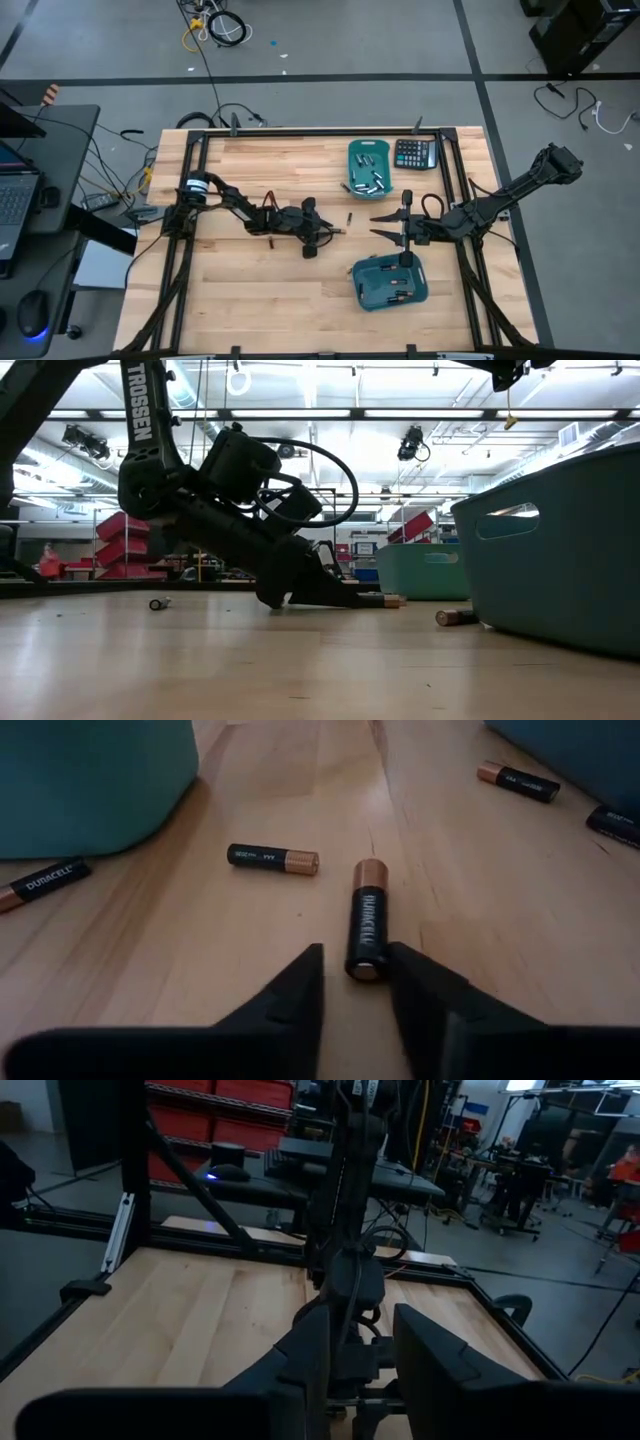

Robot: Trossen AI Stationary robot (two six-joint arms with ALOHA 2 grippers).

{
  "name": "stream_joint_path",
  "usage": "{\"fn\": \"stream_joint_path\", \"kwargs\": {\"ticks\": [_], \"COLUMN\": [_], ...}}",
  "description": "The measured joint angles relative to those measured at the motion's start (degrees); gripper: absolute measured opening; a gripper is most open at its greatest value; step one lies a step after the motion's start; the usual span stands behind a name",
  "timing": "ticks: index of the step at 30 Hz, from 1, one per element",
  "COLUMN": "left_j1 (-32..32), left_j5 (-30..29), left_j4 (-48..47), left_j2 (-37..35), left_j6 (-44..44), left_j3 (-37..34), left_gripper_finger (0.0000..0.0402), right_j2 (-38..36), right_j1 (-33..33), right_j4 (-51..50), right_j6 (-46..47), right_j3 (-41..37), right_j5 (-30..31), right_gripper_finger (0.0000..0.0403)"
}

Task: Sort batteries
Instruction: Put the black battery into the blue bin

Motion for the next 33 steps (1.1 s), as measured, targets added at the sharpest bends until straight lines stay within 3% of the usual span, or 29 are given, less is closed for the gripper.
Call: {"fn": "stream_joint_path", "kwargs": {"ticks": [8,24,33], "left_j1": [-0.66,-2.7,-3.37], "left_j5": [-0.49,-2.92,-2.19], "left_j4": [1.47,6.59,13.01], "left_j2": [0.18,-0.09,-0.15], "left_j6": [-1.7,-2.9,-2.67], "left_j3": [-0.11,-0.17,-0.17], "left_gripper_finger": [0.0006,0.0001,0.0001], "right_j2": [0.0,0.02,0.02], "right_j1": [0.0,0.0,-0.46], "right_j4": [-0.04,0.05,-0.92], "right_j6": [0.12,5.27,11.63], "right_j3": [0.01,-2.45,-2.13], "right_j5": [-0.01,0.06,13.98], "right_gripper_finger": [0.0097,0.0095,0.0094]}}
